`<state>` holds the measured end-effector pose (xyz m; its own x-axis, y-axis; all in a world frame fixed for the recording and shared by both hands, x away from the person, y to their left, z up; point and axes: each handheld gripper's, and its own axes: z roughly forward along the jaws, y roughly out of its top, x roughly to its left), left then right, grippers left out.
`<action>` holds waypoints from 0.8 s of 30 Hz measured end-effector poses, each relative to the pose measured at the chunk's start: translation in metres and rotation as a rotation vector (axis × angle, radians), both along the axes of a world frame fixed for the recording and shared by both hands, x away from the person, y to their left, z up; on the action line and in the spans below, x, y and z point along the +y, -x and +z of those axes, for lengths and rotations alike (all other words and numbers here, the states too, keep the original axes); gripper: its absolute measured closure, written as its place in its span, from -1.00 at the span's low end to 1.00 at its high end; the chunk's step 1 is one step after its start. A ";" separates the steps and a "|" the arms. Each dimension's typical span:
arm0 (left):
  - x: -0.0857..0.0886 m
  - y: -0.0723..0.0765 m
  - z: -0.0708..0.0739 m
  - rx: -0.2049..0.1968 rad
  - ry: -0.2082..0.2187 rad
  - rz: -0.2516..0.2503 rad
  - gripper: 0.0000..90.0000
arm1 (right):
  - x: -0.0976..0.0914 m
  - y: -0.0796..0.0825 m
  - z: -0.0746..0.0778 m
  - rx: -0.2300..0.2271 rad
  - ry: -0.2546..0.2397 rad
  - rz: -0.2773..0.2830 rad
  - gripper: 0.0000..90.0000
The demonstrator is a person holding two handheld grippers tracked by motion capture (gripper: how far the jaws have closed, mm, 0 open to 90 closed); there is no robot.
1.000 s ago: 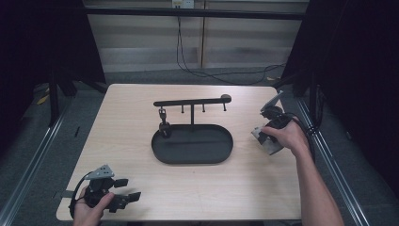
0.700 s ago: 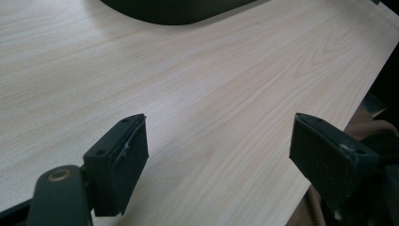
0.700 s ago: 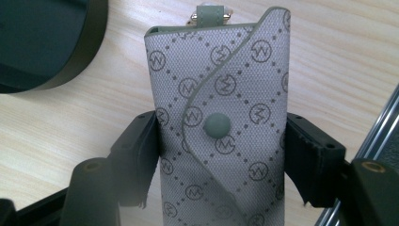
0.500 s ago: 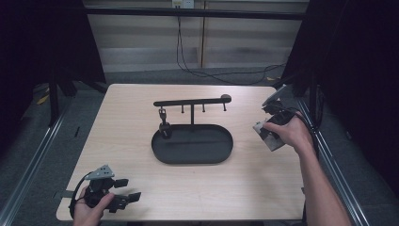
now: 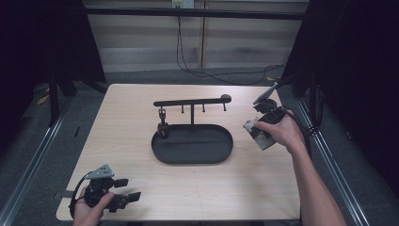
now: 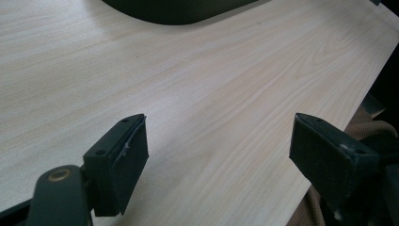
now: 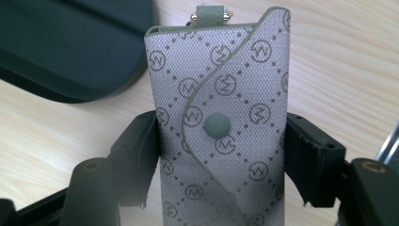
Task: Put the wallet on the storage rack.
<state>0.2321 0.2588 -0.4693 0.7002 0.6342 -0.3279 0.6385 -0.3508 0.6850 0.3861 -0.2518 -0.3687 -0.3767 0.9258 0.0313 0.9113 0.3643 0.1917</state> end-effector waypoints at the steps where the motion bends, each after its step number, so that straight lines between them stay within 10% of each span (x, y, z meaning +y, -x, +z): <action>1: 0.000 0.000 0.000 0.001 0.003 0.002 -0.56 | 0.002 0.000 0.001 -0.001 -0.009 0.001 -0.27; 24: 0.000 0.000 -0.001 0.006 0.003 0.007 -0.56 | 0.036 -0.011 -0.006 -0.014 -0.237 0.018 -0.27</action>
